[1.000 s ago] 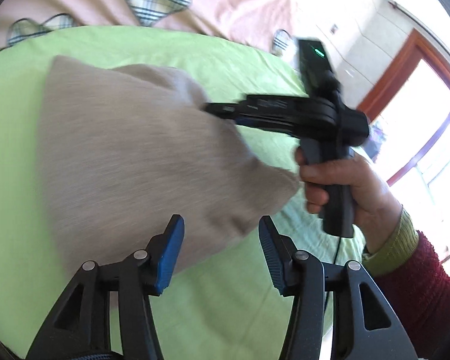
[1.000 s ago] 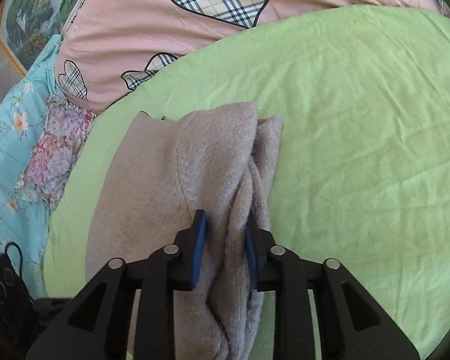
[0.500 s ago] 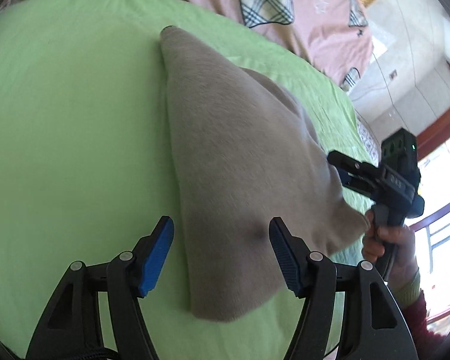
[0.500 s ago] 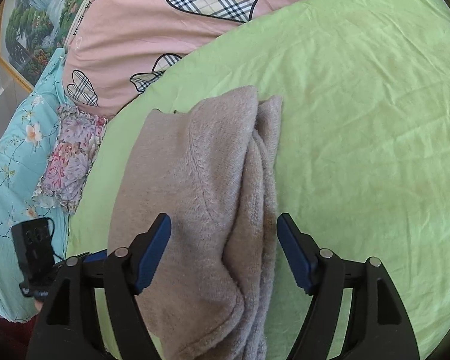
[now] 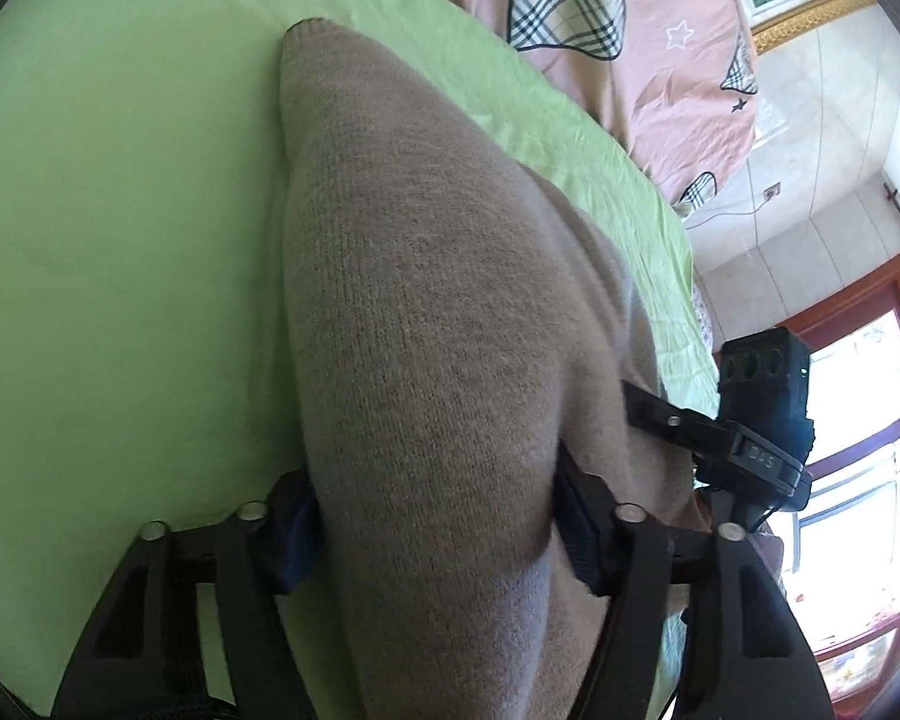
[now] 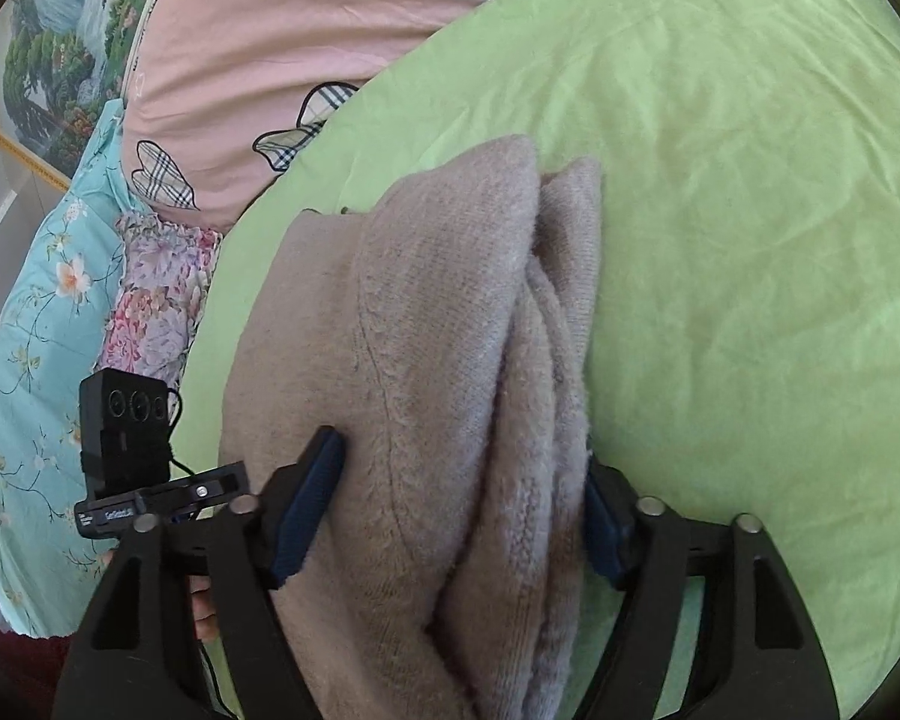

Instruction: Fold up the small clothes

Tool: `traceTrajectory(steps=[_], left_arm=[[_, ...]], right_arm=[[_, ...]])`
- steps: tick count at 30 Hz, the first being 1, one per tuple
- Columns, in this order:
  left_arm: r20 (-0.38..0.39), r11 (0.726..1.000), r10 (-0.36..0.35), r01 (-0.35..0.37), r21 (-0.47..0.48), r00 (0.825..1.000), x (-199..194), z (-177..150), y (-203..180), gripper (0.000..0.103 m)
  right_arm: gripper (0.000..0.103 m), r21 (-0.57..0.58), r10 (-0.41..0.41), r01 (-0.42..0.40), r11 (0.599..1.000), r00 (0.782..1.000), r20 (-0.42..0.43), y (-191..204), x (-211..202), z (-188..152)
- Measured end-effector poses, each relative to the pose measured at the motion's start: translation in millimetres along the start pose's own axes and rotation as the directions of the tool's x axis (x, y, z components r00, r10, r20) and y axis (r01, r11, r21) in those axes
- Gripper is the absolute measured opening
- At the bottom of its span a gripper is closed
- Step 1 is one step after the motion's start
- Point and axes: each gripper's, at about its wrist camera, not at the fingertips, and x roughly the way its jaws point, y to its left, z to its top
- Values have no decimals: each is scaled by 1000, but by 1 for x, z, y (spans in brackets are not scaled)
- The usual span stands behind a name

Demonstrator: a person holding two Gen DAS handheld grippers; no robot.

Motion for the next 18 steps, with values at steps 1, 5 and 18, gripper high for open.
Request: traceTrajectory(steps=[1, 5, 18], left_arm=[[12, 1000, -8, 7, 10, 1000, -3, -1, -3, 54], [47, 999, -26, 25, 39, 999, -26, -6, -10, 47], [186, 990, 114, -127, 61, 976, -172, -53, 32, 47]], right_arm=[[49, 14, 0, 0, 1000, 1000, -1, 0, 1, -1], [40, -20, 6, -5, 1000, 999, 40, 21, -10, -6], [39, -141, 205, -206, 968, 979, -25, 133, 48, -51]])
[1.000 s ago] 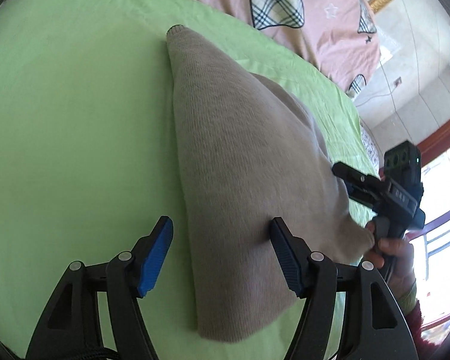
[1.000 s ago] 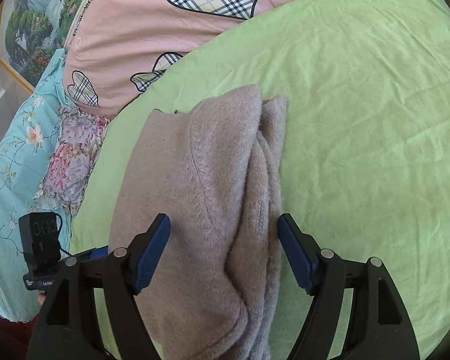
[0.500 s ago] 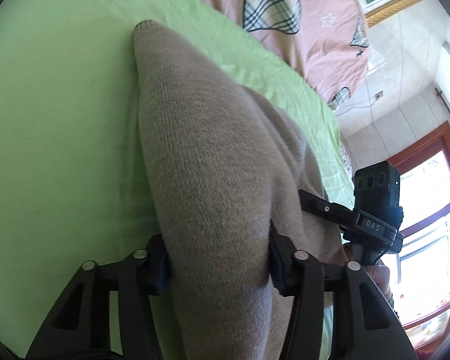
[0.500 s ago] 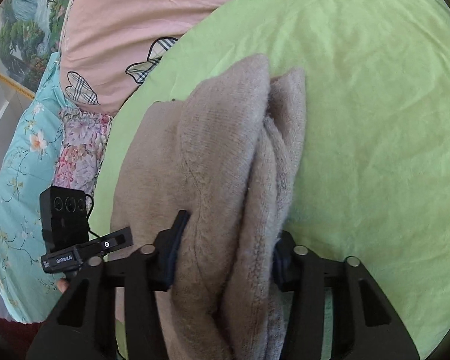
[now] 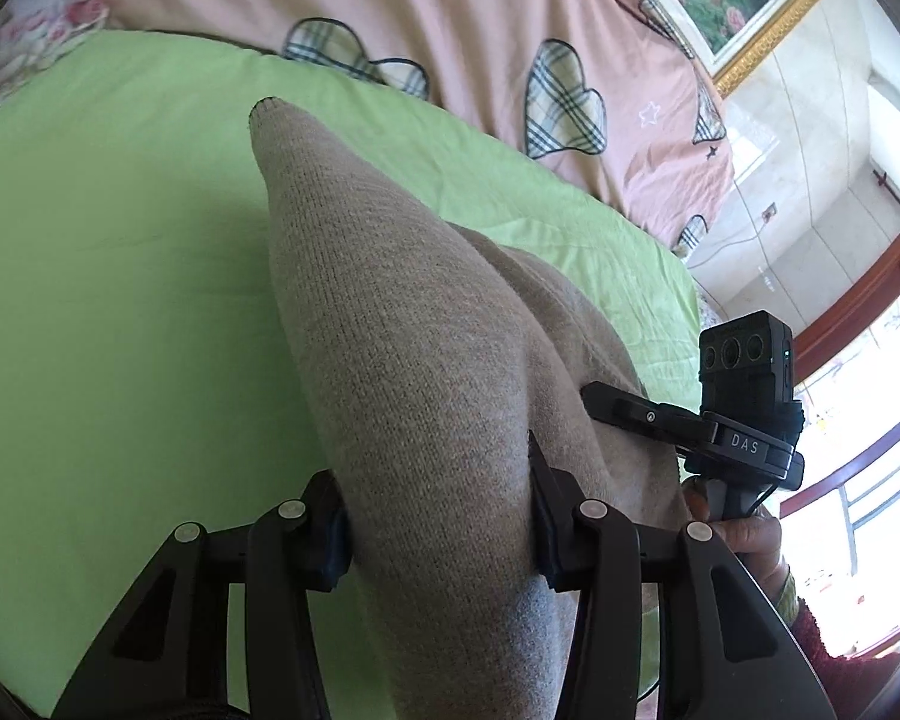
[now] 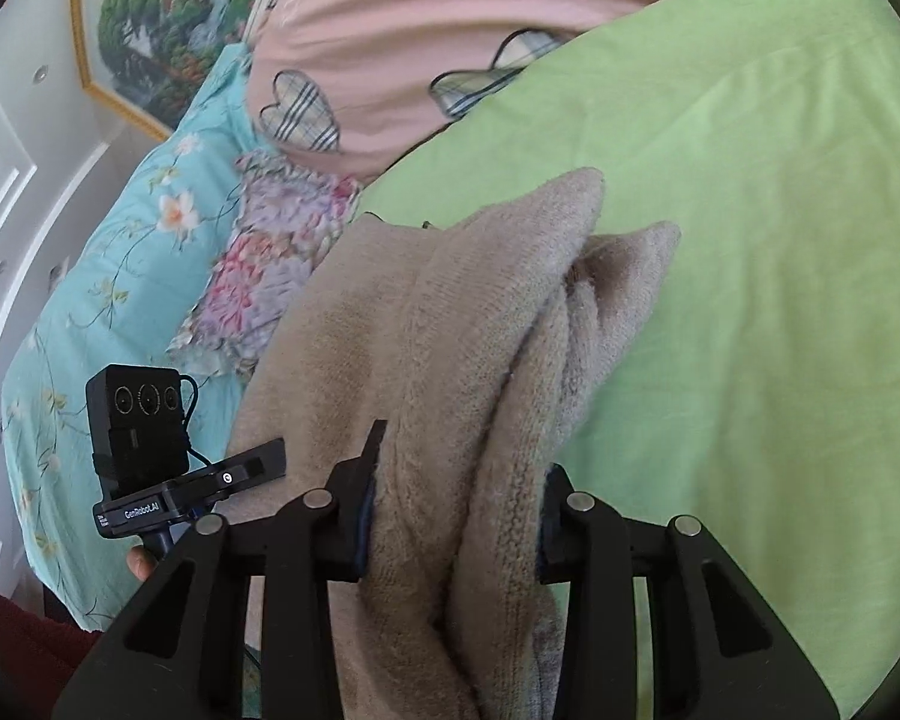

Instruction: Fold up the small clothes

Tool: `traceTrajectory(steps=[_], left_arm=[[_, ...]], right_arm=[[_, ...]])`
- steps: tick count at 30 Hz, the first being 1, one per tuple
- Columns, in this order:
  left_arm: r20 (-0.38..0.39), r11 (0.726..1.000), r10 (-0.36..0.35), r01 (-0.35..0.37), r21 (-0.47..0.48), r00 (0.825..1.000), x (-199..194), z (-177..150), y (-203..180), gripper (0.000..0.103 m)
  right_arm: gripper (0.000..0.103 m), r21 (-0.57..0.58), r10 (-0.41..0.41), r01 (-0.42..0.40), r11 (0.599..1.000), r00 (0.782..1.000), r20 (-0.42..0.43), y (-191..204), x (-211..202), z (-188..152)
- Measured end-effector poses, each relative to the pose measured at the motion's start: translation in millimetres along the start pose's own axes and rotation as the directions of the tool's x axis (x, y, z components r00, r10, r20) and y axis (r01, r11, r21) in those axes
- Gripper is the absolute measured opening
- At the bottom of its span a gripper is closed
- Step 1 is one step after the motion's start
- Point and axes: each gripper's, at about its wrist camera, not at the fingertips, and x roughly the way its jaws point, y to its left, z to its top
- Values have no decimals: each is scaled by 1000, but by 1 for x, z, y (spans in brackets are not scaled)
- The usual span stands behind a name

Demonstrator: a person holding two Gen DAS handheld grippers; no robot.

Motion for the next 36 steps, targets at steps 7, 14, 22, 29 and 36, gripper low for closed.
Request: traceTrajectory(steps=[7, 14, 22, 29, 36], left_arm=[[-69, 998, 36, -39, -52, 997, 4, -25, 44, 53], [-61, 998, 53, -56, -39, 997, -7, -34, 49, 62], [-58, 996, 46, -50, -70, 997, -16, -30, 59, 65], [-45, 995, 55, -58, -77, 998, -19, -18, 65, 69], [-59, 990, 58, -65, -124, 997, -10, 3, 76, 72]], right_arm=[[42, -4, -78, 78, 997, 995, -64, 10, 44, -20], [55, -3, -152, 152, 988, 987, -54, 4, 28, -22], [55, -4, -232, 232, 973, 973, 19, 10, 6, -12], [55, 1, -242, 242, 970, 969, 58, 11, 7, 3], [48, -28, -225, 226, 974, 974, 32, 18, 28, 14]])
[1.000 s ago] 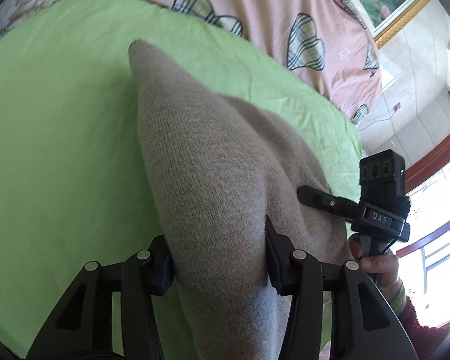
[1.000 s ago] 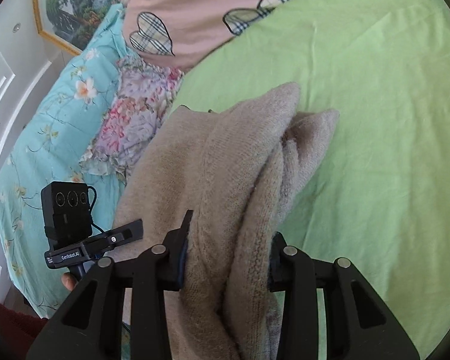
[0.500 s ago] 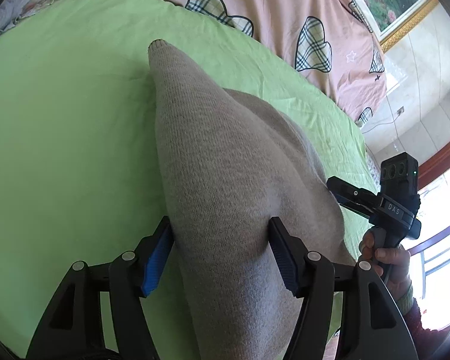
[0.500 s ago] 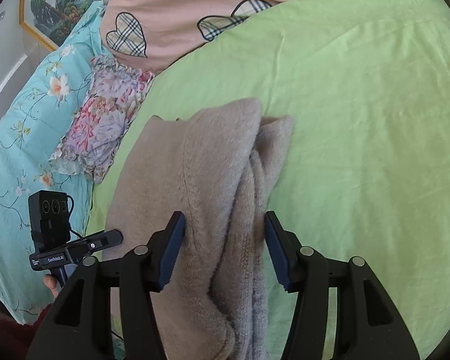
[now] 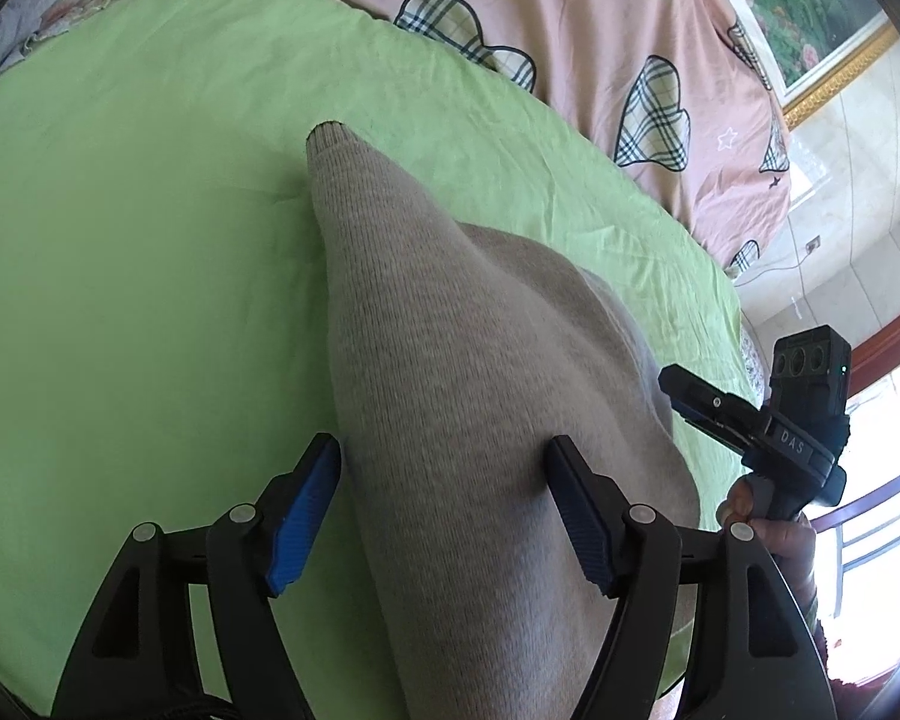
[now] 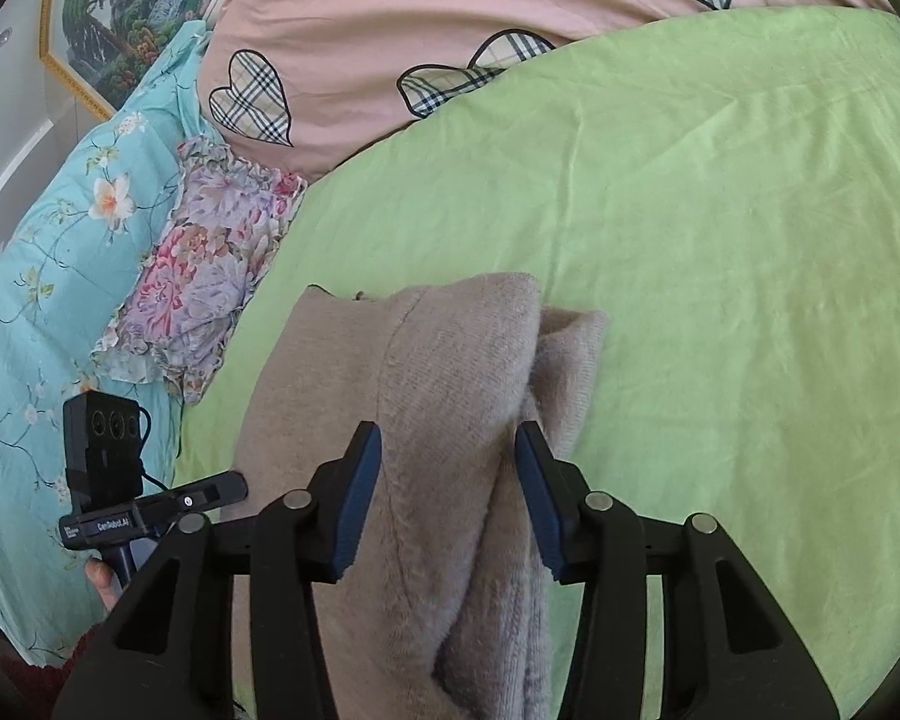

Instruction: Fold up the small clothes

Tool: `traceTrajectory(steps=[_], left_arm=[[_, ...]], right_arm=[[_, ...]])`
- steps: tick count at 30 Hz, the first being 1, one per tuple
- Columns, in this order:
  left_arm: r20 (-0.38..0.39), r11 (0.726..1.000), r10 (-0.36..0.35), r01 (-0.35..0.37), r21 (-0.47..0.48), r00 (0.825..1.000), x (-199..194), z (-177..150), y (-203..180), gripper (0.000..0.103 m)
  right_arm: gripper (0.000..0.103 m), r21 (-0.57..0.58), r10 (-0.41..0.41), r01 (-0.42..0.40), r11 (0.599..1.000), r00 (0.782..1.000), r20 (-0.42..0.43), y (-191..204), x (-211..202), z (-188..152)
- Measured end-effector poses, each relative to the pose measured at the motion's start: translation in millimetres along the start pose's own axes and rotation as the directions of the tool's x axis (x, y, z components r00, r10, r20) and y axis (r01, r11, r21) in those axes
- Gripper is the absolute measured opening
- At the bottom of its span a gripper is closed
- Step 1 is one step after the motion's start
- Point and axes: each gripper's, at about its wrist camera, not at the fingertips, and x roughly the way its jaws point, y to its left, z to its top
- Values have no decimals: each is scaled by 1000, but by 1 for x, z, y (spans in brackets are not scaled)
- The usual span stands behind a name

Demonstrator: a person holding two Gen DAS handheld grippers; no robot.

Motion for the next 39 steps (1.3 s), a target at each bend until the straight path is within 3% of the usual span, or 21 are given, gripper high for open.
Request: traceTrajectory(steps=[4, 9, 14, 18, 19, 23, 26, 28, 33, 39], left_arm=[[-7, 1000, 4, -4, -6, 1000, 7, 6, 1, 74], [-15, 1000, -8, 7, -24, 1000, 11, 10, 6, 76], [1, 999, 27, -27, -23, 1000, 11, 24, 7, 77], [15, 996, 91, -90, -22, 996, 25, 48, 11, 74], [8, 995, 94, -94, -25, 996, 32, 56, 13, 71], [-6, 993, 118, -118, -11, 993, 55, 86, 16, 25], [9, 975, 223, -223, 7, 975, 69, 105, 18, 12], [9, 962, 274, -274, 11, 962, 75, 112, 23, 12], [28, 961, 274, -275, 16, 961, 53, 108, 22, 13], [89, 963, 251, -258, 74, 964, -9, 48, -4, 29]], right_arm=[[40, 32, 3, -2, 999, 999, -32, -6, 13, 1], [13, 76, 42, -40, 996, 999, -19, -17, 13, -1], [11, 57, 116, -120, 991, 990, 77, -10, -21, -1], [11, 88, 38, -40, 995, 999, 22, -26, -9, -14], [11, 106, 45, -47, 993, 999, 19, -30, -6, -16], [11, 102, 39, -41, 994, 999, 30, -28, -4, -11], [10, 75, -5, 4, 997, 1000, 8, -28, 6, -6], [10, 92, -15, 16, 996, 1000, -12, -34, 14, -7], [16, 120, 15, -16, 993, 1000, 13, -34, 3, -12], [16, 102, -6, 2, 995, 999, 32, -24, -31, -32]])
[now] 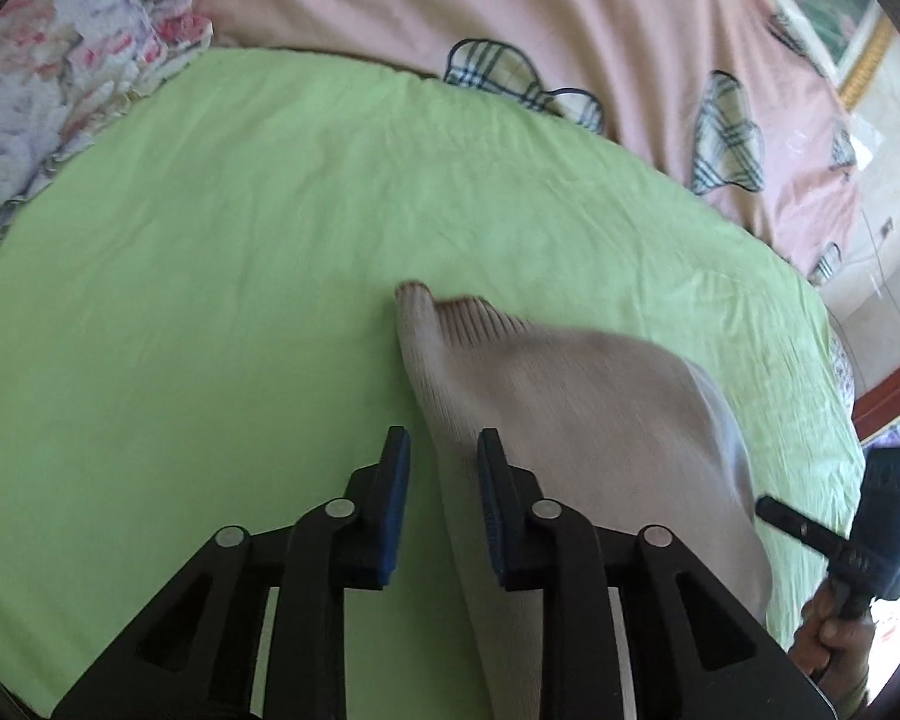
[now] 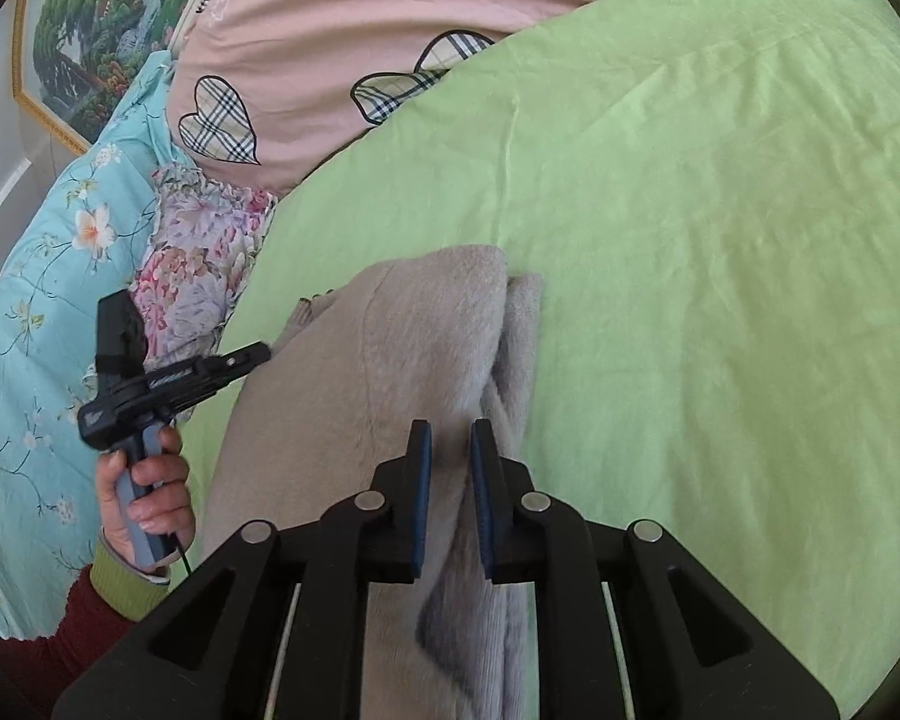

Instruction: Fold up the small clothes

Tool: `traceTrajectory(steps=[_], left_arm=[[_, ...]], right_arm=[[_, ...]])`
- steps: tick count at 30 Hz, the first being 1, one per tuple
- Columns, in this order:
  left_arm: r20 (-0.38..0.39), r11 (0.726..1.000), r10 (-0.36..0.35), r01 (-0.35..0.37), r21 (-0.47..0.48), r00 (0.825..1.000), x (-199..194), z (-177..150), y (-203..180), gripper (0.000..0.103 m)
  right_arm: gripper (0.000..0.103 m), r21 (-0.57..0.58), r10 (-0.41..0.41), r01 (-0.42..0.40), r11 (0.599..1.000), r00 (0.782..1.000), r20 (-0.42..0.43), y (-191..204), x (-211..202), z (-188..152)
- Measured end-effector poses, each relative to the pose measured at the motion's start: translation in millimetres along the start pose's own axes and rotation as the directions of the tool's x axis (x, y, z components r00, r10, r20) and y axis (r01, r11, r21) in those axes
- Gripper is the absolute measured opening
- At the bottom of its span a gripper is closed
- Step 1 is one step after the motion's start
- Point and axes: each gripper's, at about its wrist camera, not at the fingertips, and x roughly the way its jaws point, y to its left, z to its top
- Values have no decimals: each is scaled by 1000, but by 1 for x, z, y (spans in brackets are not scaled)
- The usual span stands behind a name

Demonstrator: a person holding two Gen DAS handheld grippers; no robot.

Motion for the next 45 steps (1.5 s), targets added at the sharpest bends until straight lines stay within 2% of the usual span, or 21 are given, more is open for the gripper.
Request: traceTrajectory(steps=[1, 2, 7, 13, 16, 18, 19, 23, 27, 28, 31, 34, 37, 42, 45], left_arm=[[9, 1000, -5, 5, 18, 1000, -12, -14, -5, 36], [16, 999, -9, 8, 33, 1000, -22, -27, -10, 39], [9, 992, -21, 20, 121, 1000, -59, -93, -31, 41], [-29, 980, -32, 37, 197, 999, -74, -153, -45, 50], [-43, 970, -72, 80, 229, 997, -78, -174, -50, 51], [-46, 965, -82, 91, 248, 996, -78, -188, -53, 51], [-54, 961, -85, 96, 261, 995, -77, -195, -55, 51], [-69, 957, -32, 51, 287, 997, -64, -209, -62, 51], [-46, 957, 88, -71, 281, 995, -52, -216, -59, 48], [-37, 964, 91, -79, 252, 995, -53, -214, -55, 43], [-20, 985, 61, -57, 165, 998, -60, -211, -49, 42], [6, 988, 55, -56, 145, 998, -66, -212, -50, 42], [11, 992, 31, -32, 121, 999, -69, -214, -48, 42], [-7, 992, 42, -40, 120, 999, -67, -213, -45, 42], [-2, 988, 50, -49, 145, 999, -68, -212, -48, 42]], right_arm=[[16, -1, 1, -1, 1000, 1000, 0, 1, -4, -3], [16, -2, 0, 0, 1000, 1000, -1, 2, -9, -9], [16, 18, 3, -3, 1000, 1000, -12, 0, -28, -38], [16, 44, 4, -4, 999, 1000, -15, -2, -36, -60], [25, 47, 3, -2, 999, 1000, -20, -1, -36, -62], [34, 37, 7, -6, 999, 1000, -16, 3, -37, -65], [34, 32, 8, -7, 999, 1000, -14, 4, -37, -67], [34, 28, 21, -20, 999, 1000, -23, 7, -34, -75], [34, 12, 15, -14, 1000, 999, -41, 10, -30, -82], [34, 6, 14, -14, 1000, 999, -42, 11, -29, -83], [34, -6, 8, -8, 1000, 999, -48, 14, -27, -85], [34, -5, 18, -18, 1000, 999, -37, 13, -27, -77], [34, 16, 65, -64, 998, 997, -28, 8, -23, -60], [34, 102, 162, -155, 983, 984, -70, -4, 2, -44], [39, 248, 289, -272, 930, 957, -35, -23, 13, -41]])
